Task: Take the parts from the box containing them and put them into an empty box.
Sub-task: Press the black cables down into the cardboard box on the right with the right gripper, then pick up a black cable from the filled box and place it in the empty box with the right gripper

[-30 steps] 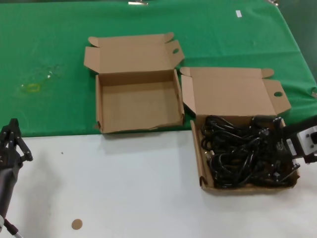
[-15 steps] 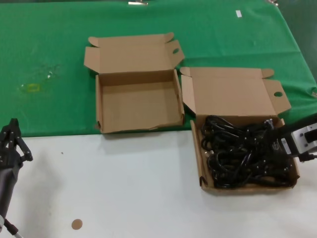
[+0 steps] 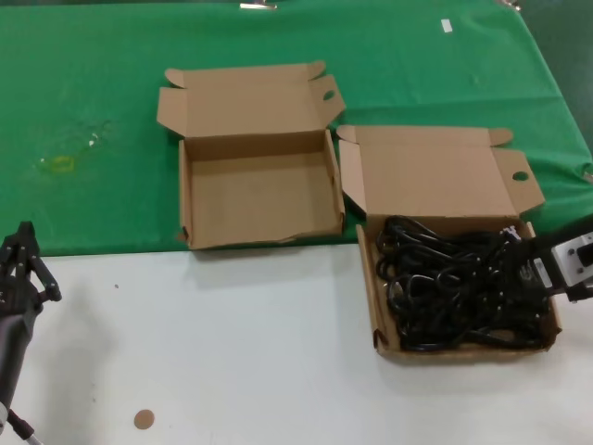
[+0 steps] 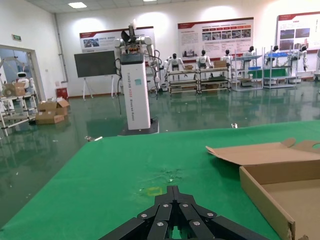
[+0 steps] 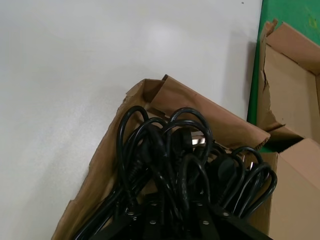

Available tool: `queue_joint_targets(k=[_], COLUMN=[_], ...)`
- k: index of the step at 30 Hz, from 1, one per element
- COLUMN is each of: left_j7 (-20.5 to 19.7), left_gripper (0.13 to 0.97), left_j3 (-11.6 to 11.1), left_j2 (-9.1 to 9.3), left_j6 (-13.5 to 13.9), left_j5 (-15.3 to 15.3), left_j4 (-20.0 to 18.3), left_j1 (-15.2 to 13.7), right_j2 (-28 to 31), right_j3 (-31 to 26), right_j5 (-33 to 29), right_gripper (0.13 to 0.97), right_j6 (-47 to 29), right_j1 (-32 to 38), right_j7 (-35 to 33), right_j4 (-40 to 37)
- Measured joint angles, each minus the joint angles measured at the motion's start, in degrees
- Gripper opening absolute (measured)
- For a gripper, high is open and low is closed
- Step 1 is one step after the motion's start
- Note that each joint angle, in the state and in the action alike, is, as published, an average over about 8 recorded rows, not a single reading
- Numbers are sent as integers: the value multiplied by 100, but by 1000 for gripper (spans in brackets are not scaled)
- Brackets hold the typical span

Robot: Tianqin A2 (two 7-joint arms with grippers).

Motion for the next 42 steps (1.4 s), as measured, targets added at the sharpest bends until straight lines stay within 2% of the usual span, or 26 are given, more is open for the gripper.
queue_joint_targets(k=[2, 6, 14, 22, 31, 42], left_j7=[0, 0, 0, 0, 0, 0], left_gripper=[144, 144, 144, 144, 144, 144], left_j3=[0, 0, 0, 0, 0, 0], left_j2=[0, 0, 0, 0, 0, 0], left_j6=[0, 0, 0, 0, 0, 0], left_j5=[0, 0, 0, 0, 0, 0], left_j4=[0, 0, 0, 0, 0, 0], left_j1=[0, 0, 0, 0, 0, 0], right_j2=[32, 123, 324, 328, -141, -1109], right_j3=[12, 43, 132, 212, 134, -270], right_j5=[-15, -39, -59, -87, -244, -601], right_gripper=[249, 249, 184, 181, 180, 179], right_j6=[-23, -90, -261, -434, -508, -329], right_j1=[-2, -7, 41, 407, 1232, 1875], right_j7=[70, 278, 810, 1347, 1707, 1873], right_j4=[42, 179, 549, 782, 585, 167])
